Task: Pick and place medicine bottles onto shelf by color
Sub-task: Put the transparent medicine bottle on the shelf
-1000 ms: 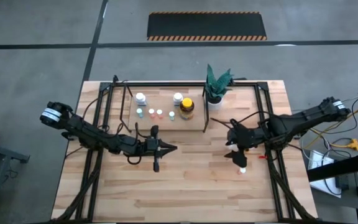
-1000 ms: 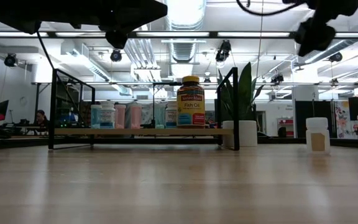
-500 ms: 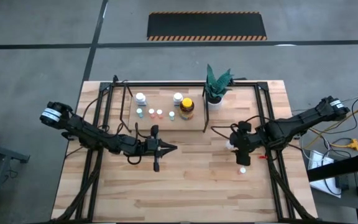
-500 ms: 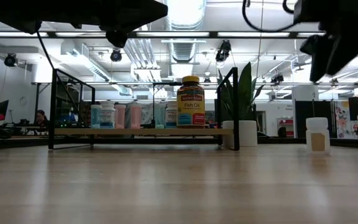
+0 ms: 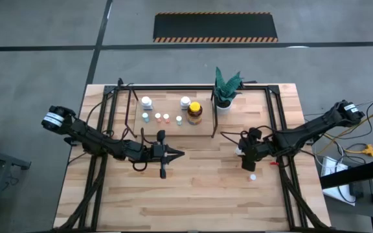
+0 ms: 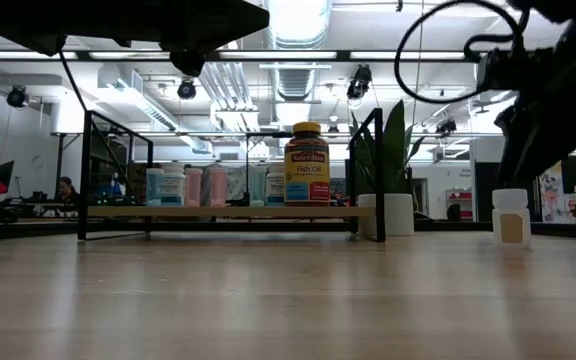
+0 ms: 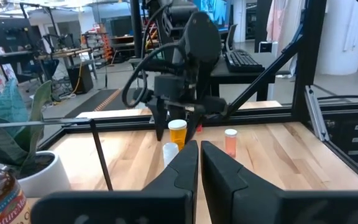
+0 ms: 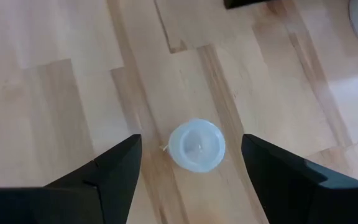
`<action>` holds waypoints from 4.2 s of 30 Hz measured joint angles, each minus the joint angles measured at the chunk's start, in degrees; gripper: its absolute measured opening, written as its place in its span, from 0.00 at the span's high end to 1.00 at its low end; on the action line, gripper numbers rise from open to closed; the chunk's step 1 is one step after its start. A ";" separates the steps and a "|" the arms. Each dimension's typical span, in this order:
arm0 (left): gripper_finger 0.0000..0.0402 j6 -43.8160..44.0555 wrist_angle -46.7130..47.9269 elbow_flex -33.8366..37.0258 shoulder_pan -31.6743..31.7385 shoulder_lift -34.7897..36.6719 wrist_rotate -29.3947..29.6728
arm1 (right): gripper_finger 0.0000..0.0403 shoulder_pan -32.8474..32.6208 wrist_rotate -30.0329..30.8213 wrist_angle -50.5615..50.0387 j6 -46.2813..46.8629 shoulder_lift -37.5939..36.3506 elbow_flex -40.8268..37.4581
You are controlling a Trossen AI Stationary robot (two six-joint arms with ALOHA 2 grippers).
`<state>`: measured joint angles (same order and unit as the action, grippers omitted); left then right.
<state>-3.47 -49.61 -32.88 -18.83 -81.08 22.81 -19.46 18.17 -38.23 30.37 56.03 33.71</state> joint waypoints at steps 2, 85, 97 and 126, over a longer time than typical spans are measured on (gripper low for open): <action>1.00 -0.12 0.00 0.02 0.00 0.00 -0.02 | 0.34 -0.02 0.64 1.38 0.87 0.00 -1.65; 1.00 7.01 4.93 -1.38 -0.79 0.55 0.04 | 0.45 11.52 -16.68 41.01 -38.52 23.20 12.89; 0.95 21.12 58.68 -30.34 -0.29 -16.34 3.68 | 0.49 11.52 -16.66 56.14 -45.99 5.58 -0.30; 0.41 19.40 64.66 -37.46 3.63 -27.85 -0.14 | 0.49 11.50 -16.67 56.18 -43.82 3.56 -3.77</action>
<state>15.92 15.06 -70.35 -15.20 -108.93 22.67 -7.97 1.50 17.96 -13.45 59.59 29.93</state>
